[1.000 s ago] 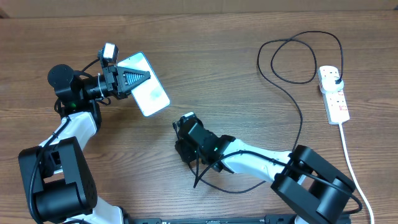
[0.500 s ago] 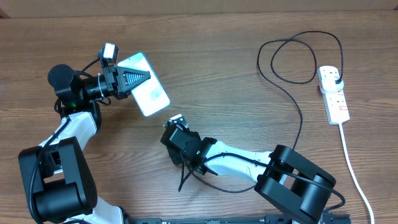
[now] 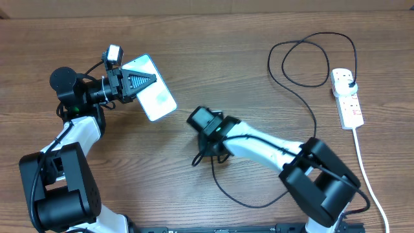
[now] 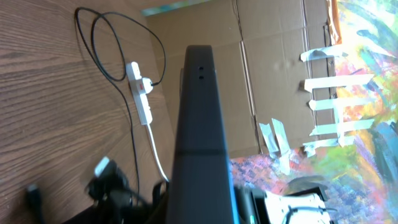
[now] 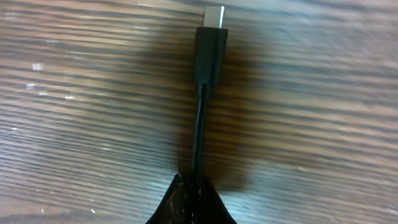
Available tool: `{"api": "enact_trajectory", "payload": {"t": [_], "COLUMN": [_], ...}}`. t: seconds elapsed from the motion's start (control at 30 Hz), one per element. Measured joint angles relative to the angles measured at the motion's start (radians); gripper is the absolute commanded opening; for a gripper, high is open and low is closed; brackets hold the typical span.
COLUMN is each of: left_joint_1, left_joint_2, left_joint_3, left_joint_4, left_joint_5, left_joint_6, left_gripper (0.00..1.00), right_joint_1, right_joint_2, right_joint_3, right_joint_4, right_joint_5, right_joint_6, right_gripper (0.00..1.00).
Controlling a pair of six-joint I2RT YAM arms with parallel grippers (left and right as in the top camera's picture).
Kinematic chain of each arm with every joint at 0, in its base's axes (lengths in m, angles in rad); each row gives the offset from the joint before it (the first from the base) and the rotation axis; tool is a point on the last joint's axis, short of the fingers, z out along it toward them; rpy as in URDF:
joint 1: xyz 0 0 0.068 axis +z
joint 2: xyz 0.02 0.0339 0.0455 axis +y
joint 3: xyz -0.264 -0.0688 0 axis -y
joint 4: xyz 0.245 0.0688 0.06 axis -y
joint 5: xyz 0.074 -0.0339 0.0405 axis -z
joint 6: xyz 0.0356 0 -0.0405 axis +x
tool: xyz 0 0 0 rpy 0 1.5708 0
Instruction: Plug charger to phone and switch on socket
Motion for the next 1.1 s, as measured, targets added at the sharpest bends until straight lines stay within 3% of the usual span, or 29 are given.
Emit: {"api": "enact_trajectory", "payload": {"t": [0.17,0.37,0.73,0.87,1.1], "left_joint_1": [0.000,0.000,-0.145,-0.213,-0.298], "left_joint_2": [0.000,0.000,0.000,0.000,0.000], "left_joint_3": [0.000,0.000,0.000,0.000,0.000], "left_joint_4": [0.000,0.000,0.000,0.000,0.000], "left_joint_5": [0.000,0.000,-0.034,-0.080,-0.121], "left_joint_6": [0.000,0.000,-0.003,-0.012,-0.023], "left_gripper": [0.04,0.04,0.04,0.04,0.04], "right_joint_1": [-0.098,-0.146,-0.144,-0.144,-0.132], "right_joint_2": [-0.068,-0.355,-0.862,-0.941,-0.916], "right_joint_3": [-0.002,-0.002,-0.054,-0.137,-0.205], "right_joint_4": [-0.018,-0.098,-0.250,-0.245,-0.159], "right_joint_5": [-0.180,-0.398,-0.497,-0.504,-0.560], "right_joint_6": [-0.035,-0.156,-0.251,-0.253,-0.255], "right_gripper": [0.04,0.04,0.04,0.04,0.04]}}
